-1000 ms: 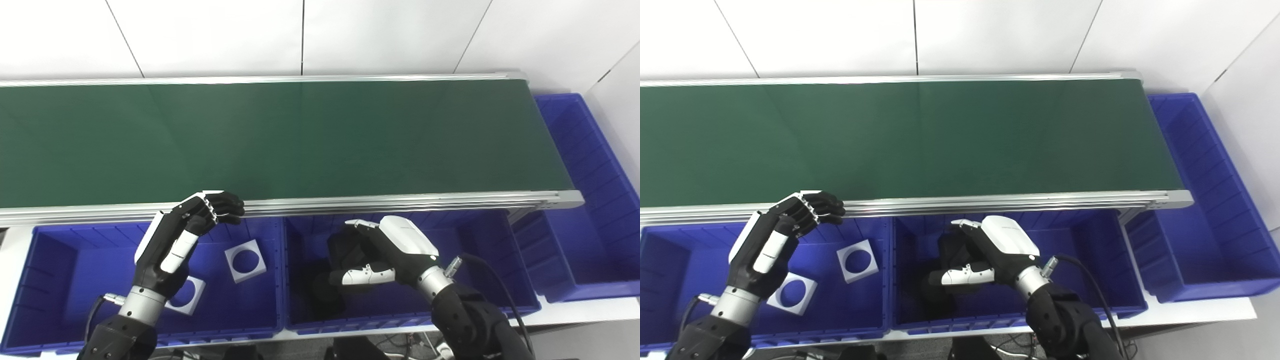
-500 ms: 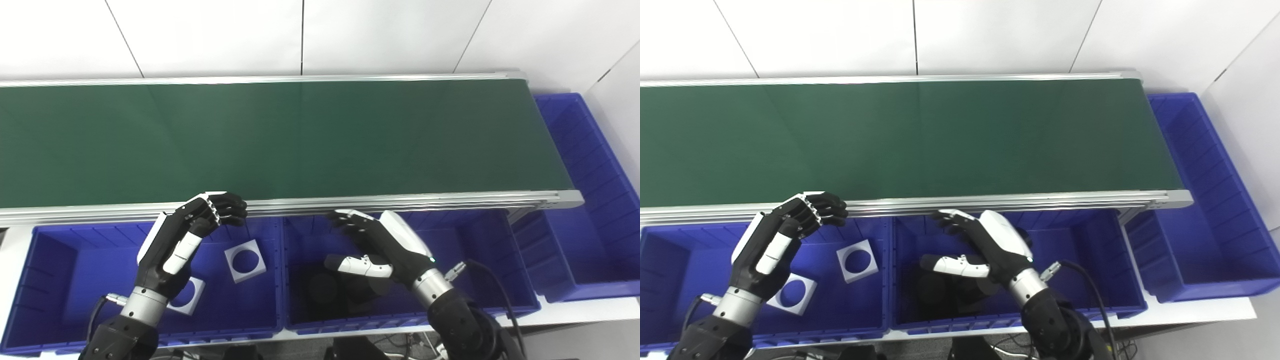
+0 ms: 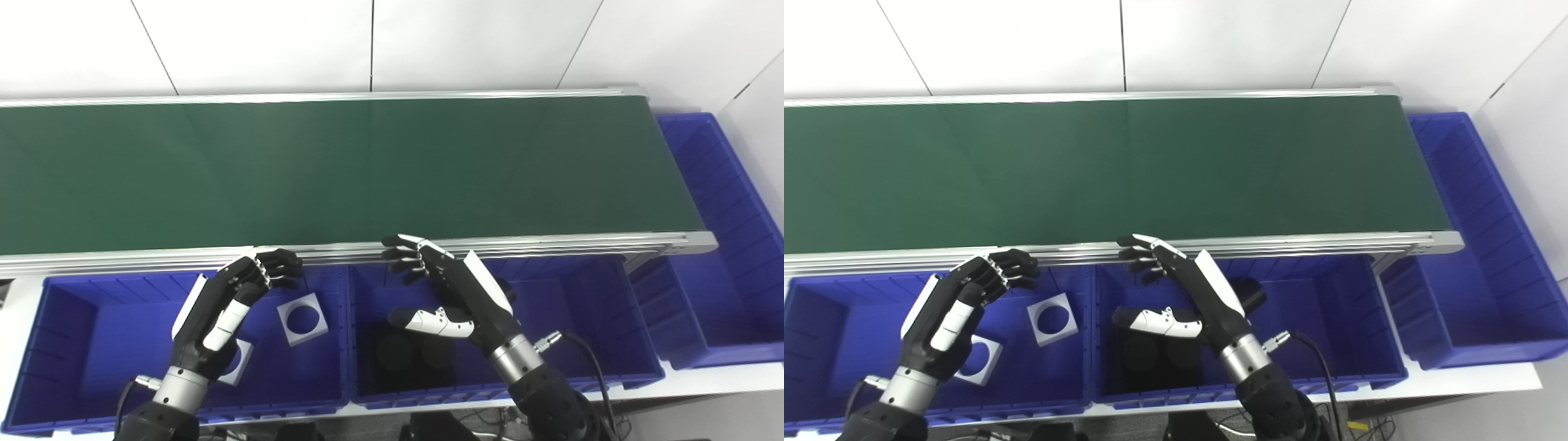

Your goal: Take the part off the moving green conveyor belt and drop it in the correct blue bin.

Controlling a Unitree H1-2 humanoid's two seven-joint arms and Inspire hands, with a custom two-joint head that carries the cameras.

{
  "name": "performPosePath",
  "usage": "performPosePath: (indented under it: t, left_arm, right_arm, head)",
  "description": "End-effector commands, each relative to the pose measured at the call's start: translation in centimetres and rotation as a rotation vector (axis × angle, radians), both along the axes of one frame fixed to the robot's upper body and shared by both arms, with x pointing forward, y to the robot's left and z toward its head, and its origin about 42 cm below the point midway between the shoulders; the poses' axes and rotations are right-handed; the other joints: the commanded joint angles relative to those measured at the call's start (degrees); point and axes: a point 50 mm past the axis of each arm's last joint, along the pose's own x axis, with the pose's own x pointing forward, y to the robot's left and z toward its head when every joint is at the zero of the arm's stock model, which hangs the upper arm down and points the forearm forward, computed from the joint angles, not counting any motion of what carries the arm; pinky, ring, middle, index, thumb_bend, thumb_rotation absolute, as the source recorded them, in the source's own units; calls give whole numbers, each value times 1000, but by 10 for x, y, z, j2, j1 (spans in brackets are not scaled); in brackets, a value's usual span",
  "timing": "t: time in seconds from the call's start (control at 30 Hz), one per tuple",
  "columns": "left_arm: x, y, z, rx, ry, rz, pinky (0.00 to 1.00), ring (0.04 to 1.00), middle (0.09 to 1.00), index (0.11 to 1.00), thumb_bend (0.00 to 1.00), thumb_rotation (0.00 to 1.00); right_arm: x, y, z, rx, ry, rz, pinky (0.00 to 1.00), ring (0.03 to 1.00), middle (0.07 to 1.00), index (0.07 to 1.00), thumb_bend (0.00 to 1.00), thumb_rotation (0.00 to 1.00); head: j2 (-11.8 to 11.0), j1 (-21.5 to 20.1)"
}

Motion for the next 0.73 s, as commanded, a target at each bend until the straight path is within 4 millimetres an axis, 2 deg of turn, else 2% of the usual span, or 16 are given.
performPosePath:
  t: [0.0,0.13,0.3,0.47,0.7]
  left_arm:
    - [0,-2,7,-4,-63,7,624,678,704,676,721,741]
    - [-2,-4,3,-8,-57,21,627,697,725,696,740,733]
    - [-3,-7,0,-21,-54,28,641,726,747,721,737,722]
    - [-5,-8,-5,-16,-52,51,665,757,776,755,753,706]
    - [-5,-11,-10,-12,-49,63,706,784,798,773,749,699]
  right_arm:
    - [1,0,7,34,-71,10,659,742,794,843,794,634]
    - [3,-5,-2,35,-46,7,680,770,826,868,799,629]
    - [4,-10,-11,93,-32,-15,686,772,821,871,781,597]
    - [5,-13,-18,121,-40,-15,690,769,817,871,760,704]
    - [5,-16,-22,135,-51,-30,686,765,808,864,756,748]
  head:
    - [0,2]
    - [-11,14]
    - [-29,29]
    - [-43,41]
    - [-57,45]
